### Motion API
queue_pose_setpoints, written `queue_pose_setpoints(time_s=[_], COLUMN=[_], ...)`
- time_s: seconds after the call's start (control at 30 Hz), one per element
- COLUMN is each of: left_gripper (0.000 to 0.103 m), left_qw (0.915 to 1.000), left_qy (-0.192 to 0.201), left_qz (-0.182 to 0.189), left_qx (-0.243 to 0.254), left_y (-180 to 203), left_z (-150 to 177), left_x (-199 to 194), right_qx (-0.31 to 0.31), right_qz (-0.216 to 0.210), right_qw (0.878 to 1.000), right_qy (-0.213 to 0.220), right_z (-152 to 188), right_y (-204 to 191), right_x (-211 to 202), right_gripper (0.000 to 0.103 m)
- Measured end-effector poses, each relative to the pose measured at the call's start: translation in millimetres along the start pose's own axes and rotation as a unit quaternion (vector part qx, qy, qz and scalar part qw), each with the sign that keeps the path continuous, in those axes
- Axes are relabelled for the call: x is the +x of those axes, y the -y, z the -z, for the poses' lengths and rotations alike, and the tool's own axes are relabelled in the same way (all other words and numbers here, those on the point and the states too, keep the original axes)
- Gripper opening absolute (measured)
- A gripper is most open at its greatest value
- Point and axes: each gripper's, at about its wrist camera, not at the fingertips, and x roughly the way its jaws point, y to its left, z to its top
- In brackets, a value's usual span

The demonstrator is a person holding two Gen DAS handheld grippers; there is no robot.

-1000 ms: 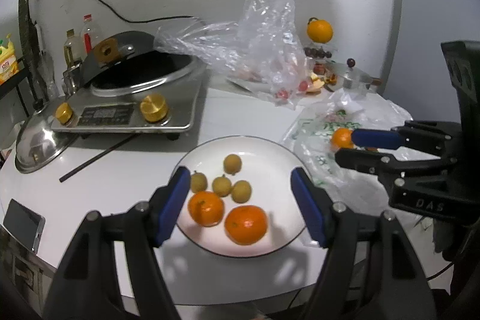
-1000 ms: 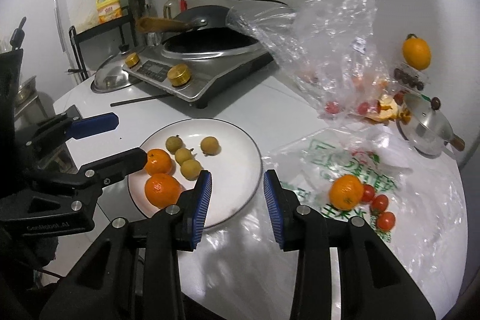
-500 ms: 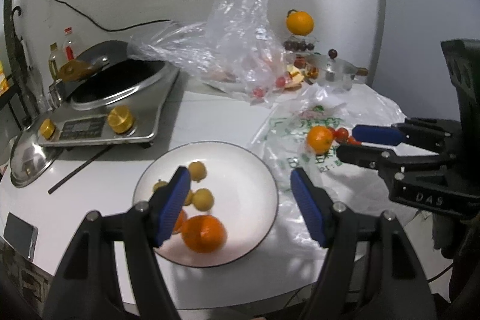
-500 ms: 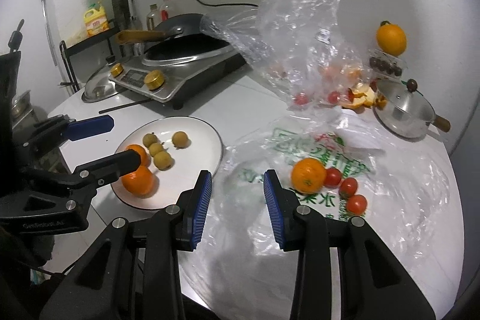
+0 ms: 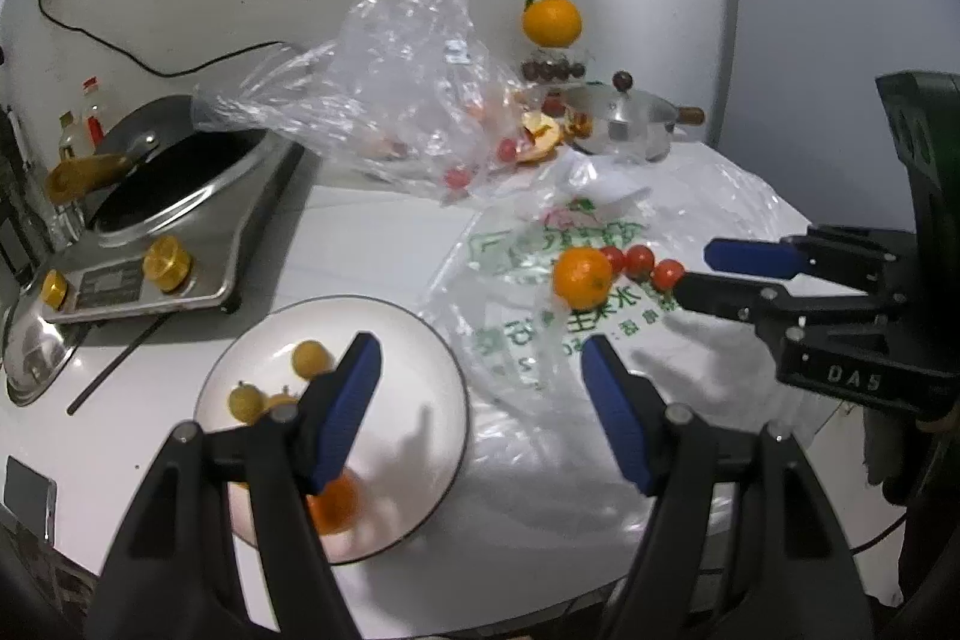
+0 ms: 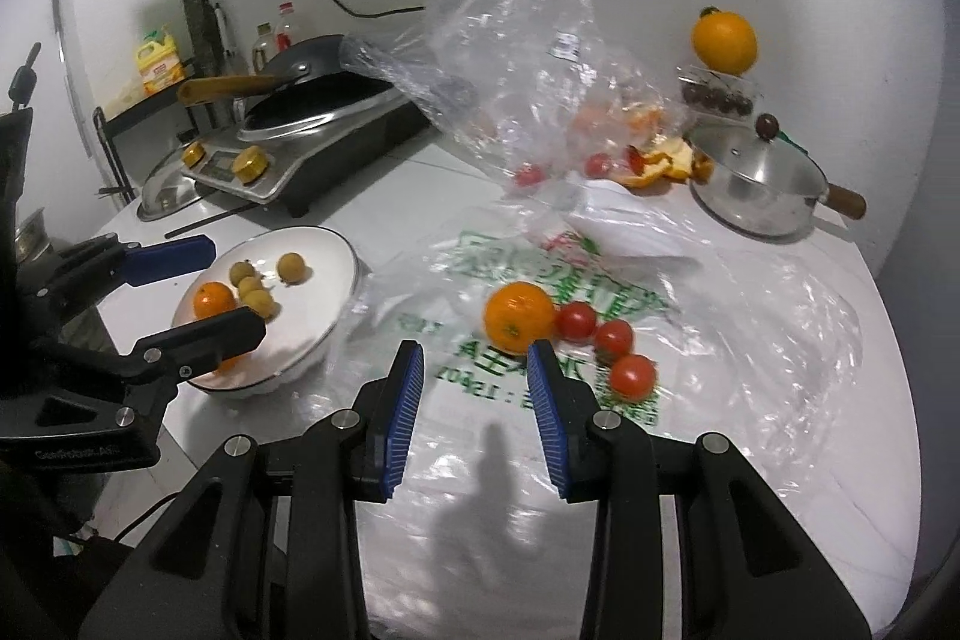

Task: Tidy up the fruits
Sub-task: 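Move both tools back over the mandarin and cherry tomatoes on the bag, then grasp the mandarin with the left tool while the right tool grasps a cherry tomato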

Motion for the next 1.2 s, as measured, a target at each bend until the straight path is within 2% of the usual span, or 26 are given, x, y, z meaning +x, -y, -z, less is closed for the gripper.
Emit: queue_pose_setpoints(time_s=[0.47,0.97,1.2], left_gripper=[0.071,0.071,0.071], left_qw=[0.9994,0.9977,0.9967], left_qy=[-0.021,-0.042,-0.055], left_qz=[0.015,0.037,0.029], left_qx=[0.024,0.037,0.051], left_y=[32,55,65], left_z=[-16,-33,-39], left_x=[32,69,94], right_qx=[0.027,0.045,0.055], right_qz=[0.01,0.012,0.009], right_qw=[1.0,0.999,0.998], right_qy=[-0.01,-0.012,-0.015], right_z=[8,8,10], right_y=[49,83,100], right_x=[9,18,23], right_gripper=[0.038,0.038,0.038])
